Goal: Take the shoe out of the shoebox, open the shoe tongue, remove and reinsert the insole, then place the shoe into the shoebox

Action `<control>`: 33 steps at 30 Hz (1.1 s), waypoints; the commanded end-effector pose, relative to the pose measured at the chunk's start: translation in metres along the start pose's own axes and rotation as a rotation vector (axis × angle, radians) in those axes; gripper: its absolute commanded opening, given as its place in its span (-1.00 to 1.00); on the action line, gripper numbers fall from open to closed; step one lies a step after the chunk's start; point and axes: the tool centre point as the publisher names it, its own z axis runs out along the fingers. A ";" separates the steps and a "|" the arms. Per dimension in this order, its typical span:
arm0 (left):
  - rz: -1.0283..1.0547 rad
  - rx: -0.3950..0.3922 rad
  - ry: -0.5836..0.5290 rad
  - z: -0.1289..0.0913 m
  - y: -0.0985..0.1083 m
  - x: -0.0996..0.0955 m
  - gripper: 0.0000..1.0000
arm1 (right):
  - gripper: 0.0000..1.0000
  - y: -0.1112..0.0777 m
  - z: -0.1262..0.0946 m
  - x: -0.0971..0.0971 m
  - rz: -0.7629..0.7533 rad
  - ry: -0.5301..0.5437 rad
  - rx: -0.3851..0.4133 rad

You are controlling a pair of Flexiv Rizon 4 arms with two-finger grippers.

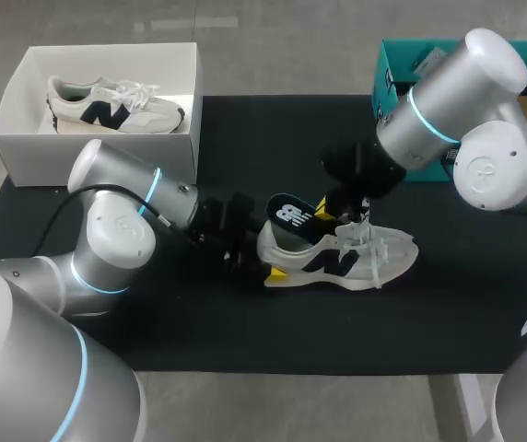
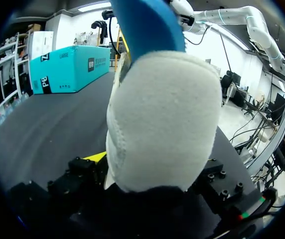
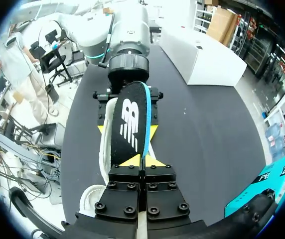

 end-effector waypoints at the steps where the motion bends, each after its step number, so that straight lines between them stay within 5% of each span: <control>1: -0.001 -0.003 0.001 0.002 0.002 -0.001 -1.00 | -1.00 0.012 -0.003 -0.009 -0.022 0.016 -0.051; 15: -0.001 -0.003 0.001 0.002 0.002 -0.001 -1.00 | -1.00 0.063 -0.052 -0.030 -0.096 0.051 -0.158; 33: -0.001 -0.003 0.001 0.002 0.002 -0.001 -1.00 | -1.00 0.109 -0.127 -0.048 -0.140 0.051 -0.130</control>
